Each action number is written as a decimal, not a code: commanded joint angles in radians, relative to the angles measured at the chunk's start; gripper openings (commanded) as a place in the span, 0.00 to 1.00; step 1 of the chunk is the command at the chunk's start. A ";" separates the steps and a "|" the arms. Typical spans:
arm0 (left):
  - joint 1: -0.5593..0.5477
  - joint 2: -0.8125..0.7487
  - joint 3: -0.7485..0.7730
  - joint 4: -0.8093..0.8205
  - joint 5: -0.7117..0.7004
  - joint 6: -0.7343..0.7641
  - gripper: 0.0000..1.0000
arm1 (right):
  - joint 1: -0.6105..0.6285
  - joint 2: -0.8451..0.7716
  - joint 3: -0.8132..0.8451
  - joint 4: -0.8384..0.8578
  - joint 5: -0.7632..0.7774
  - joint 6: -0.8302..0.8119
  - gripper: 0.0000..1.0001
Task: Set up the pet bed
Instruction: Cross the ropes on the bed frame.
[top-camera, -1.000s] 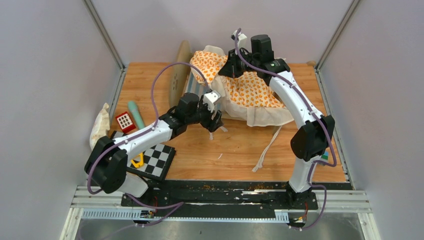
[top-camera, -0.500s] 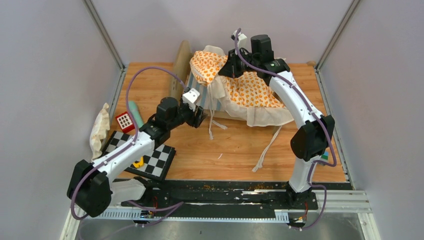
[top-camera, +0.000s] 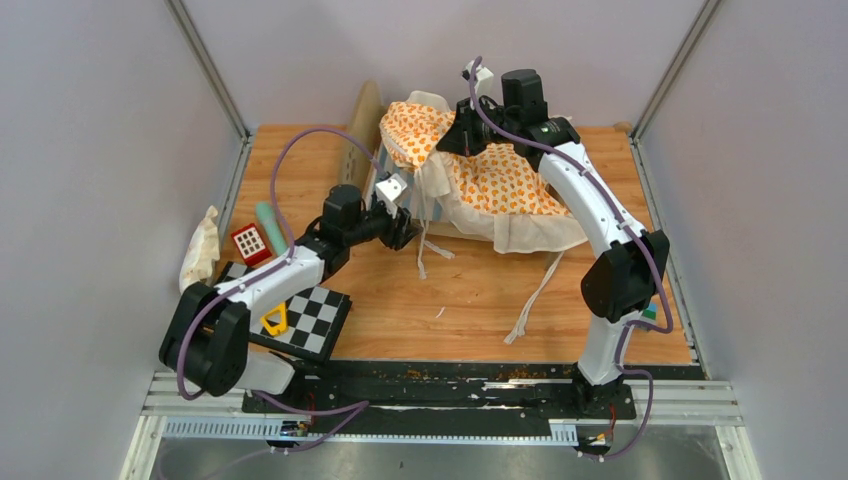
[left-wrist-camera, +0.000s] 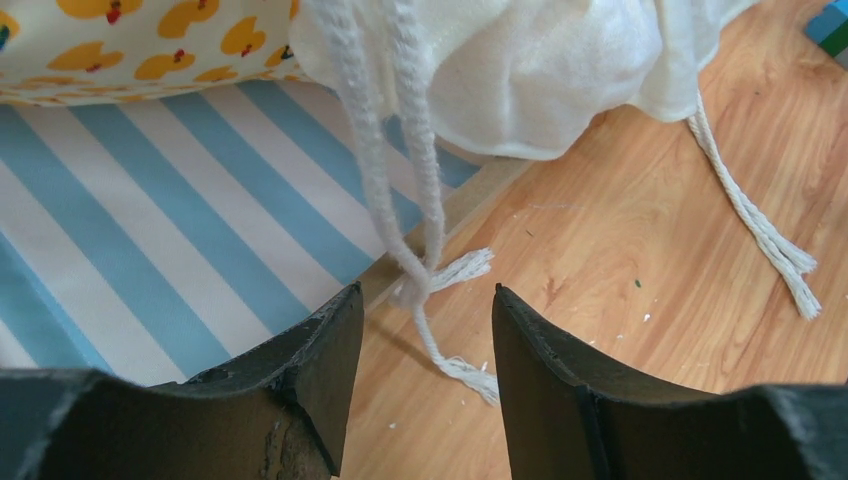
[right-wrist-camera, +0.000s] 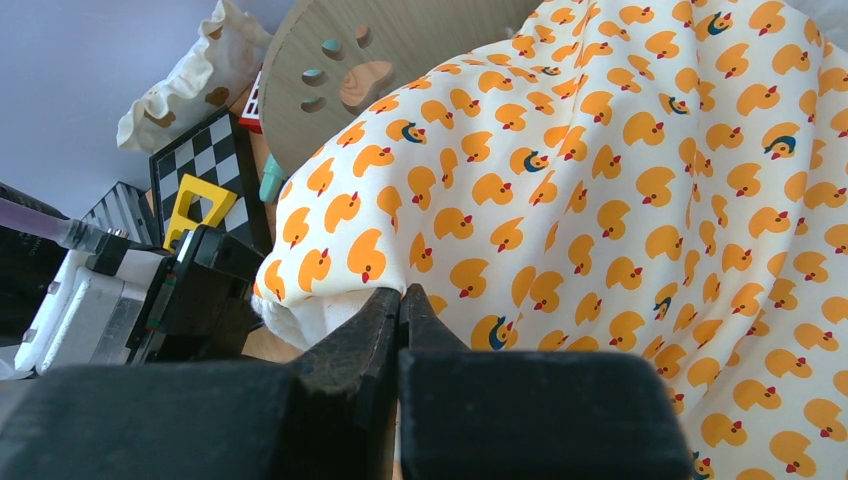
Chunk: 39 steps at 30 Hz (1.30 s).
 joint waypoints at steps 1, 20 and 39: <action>-0.001 0.024 0.063 0.063 0.009 0.053 0.58 | 0.000 -0.007 0.047 0.033 -0.021 -0.005 0.00; -0.001 0.125 0.075 0.228 -0.079 -0.055 0.54 | 0.000 -0.007 0.049 0.028 -0.022 -0.009 0.00; -0.001 0.201 0.151 0.183 -0.112 -0.201 0.03 | 0.001 -0.009 0.049 0.026 -0.002 -0.015 0.00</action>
